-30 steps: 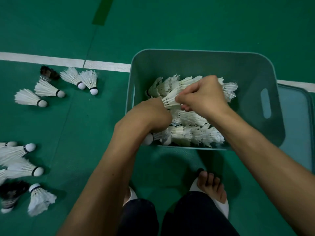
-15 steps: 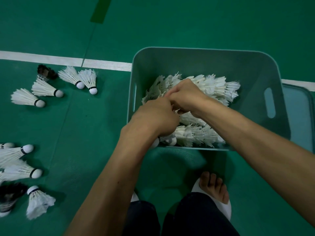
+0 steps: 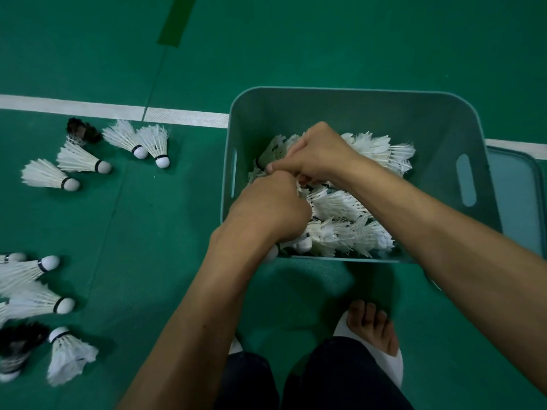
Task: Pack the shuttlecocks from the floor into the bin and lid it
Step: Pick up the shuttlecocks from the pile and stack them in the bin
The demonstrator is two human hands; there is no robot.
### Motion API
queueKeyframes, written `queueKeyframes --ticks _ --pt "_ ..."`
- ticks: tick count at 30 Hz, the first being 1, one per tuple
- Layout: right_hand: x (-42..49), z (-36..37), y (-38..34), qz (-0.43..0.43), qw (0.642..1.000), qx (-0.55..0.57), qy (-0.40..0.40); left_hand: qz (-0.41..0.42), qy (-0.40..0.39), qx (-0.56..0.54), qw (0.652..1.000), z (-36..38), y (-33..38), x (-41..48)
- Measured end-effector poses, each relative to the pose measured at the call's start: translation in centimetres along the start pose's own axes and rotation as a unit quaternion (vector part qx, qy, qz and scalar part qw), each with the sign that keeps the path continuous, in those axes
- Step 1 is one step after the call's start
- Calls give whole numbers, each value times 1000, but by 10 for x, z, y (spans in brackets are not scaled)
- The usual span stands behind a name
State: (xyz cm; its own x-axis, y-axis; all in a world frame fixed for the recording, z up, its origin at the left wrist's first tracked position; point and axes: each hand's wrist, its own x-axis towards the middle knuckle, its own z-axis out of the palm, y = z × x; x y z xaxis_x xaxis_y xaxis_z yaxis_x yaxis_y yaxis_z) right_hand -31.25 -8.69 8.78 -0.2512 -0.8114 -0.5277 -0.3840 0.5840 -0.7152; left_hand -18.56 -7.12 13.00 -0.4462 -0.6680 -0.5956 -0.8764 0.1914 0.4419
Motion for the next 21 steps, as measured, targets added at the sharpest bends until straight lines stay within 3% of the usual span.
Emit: queueKeyframes --ticks 6,11,16,18,20,21 --pt "-21 -30 21 -25 992 119 32 16 39 -109 993 0 -2 7" --pt "-39 -60 48 -66 985 111 -118 29 22 -240 970 -2 1 10" --pt "-47 -68 71 -47 977 107 -179 -3 27 -328 944 9 2 12" --pt "-48 -73 77 -13 988 91 -126 -25 109 -320 941 14 4 7" --pt "-50 -75 80 18 996 86 -7 -7 183 -205 962 16 7 -2" --pt "-51 -74 80 28 994 91 52 2 181 -152 972 17 9 -6"
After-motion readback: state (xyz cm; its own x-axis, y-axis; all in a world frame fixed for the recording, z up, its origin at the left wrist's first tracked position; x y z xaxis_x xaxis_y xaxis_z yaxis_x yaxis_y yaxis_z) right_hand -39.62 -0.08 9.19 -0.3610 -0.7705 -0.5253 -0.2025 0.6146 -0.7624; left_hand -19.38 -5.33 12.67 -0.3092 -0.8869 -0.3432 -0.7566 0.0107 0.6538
